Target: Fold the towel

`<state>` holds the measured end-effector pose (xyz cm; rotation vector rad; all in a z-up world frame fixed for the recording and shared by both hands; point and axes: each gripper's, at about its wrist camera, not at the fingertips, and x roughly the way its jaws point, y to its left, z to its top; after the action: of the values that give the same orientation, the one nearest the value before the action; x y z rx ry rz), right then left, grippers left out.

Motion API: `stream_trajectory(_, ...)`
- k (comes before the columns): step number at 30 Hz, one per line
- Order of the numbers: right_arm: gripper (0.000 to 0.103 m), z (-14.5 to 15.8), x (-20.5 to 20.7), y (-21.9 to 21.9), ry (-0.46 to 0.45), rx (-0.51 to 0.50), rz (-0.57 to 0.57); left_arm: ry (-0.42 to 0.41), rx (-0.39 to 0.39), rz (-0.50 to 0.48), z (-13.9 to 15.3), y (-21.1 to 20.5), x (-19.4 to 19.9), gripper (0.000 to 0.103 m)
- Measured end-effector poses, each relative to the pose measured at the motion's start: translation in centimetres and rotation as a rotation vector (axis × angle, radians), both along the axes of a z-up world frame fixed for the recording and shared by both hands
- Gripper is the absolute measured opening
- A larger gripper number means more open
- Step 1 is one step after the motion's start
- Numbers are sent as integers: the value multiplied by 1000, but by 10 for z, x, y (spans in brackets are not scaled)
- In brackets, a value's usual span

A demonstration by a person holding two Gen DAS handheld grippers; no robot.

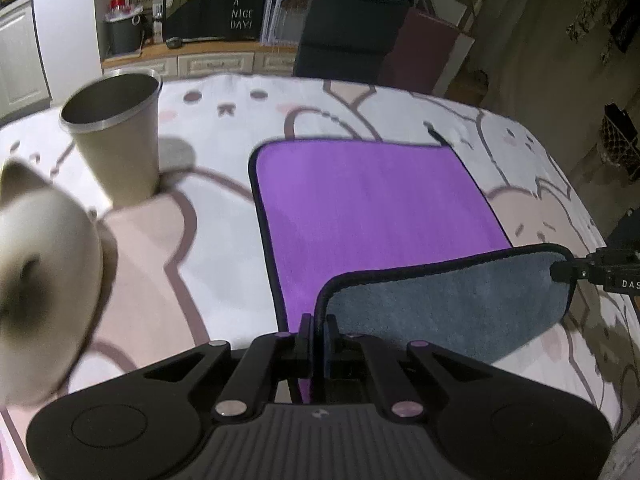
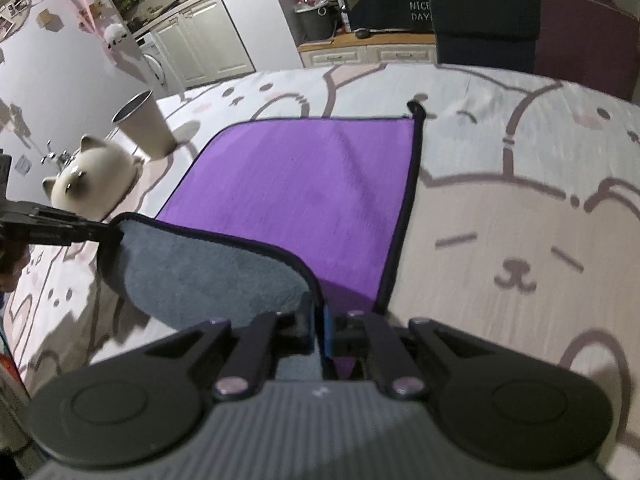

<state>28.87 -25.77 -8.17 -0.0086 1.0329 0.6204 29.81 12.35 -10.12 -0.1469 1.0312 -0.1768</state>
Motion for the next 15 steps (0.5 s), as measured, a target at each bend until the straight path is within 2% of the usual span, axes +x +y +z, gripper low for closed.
stream_trajectory(7, 5, 8, 39, 10, -38, 2, -14, -38, 29, 4, 9, 4, 39, 5)
stream_trajectory(15, 5, 8, 79, 22, -63, -13, -18, -39, 58, 4, 5, 10, 80, 5)
